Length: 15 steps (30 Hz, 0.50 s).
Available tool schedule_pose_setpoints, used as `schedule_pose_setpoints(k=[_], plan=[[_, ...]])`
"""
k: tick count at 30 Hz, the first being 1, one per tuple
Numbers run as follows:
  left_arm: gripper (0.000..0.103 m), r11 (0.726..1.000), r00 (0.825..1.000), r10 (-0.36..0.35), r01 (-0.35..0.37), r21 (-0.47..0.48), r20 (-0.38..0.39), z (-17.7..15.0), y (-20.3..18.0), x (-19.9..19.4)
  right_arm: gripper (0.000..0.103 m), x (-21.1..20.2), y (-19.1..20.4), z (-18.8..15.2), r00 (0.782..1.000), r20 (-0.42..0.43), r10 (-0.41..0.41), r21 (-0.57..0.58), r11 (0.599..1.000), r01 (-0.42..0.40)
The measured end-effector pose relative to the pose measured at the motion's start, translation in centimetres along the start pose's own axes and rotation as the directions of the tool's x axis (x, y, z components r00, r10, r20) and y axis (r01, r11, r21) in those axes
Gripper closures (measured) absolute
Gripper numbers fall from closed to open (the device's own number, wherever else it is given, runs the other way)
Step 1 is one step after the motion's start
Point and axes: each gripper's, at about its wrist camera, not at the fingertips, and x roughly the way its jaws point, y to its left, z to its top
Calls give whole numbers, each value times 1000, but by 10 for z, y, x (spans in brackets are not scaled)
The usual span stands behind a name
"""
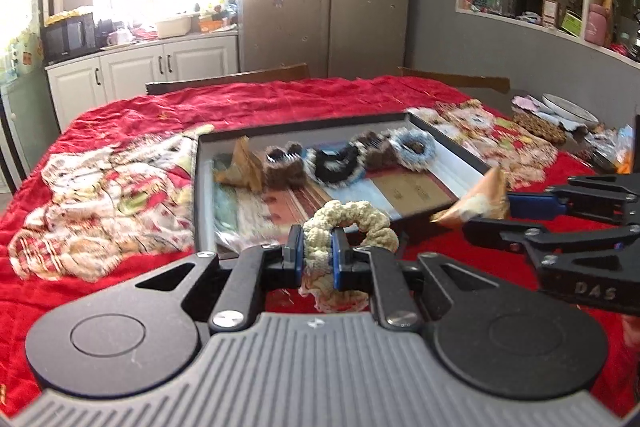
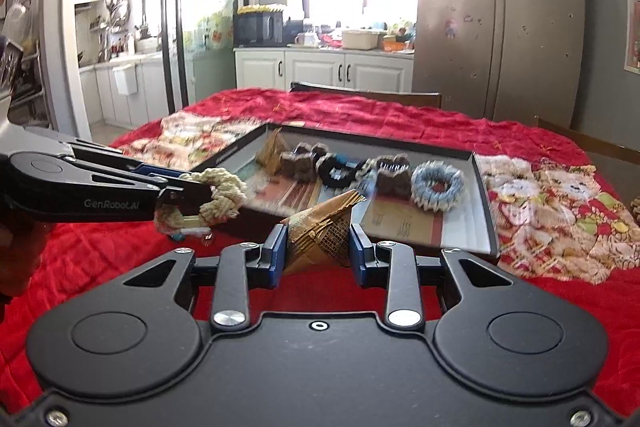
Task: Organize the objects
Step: 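Carry the paper triangle in the right gripper over the box while the left gripper carries the cream scrunchie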
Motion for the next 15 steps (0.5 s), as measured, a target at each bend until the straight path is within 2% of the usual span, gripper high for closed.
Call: schedule_pose_setpoints(k=[9, 15], plan=[[86, 997, 998, 58, -56, -55, 33, 31, 22, 19, 72, 18, -10, 31, 999, 34, -29, 2, 1000, 29], [86, 991, 996, 87, -85, -98, 15, 39, 32, 44, 72, 50, -18, 47, 998, 28, -53, 32, 998, 52]])
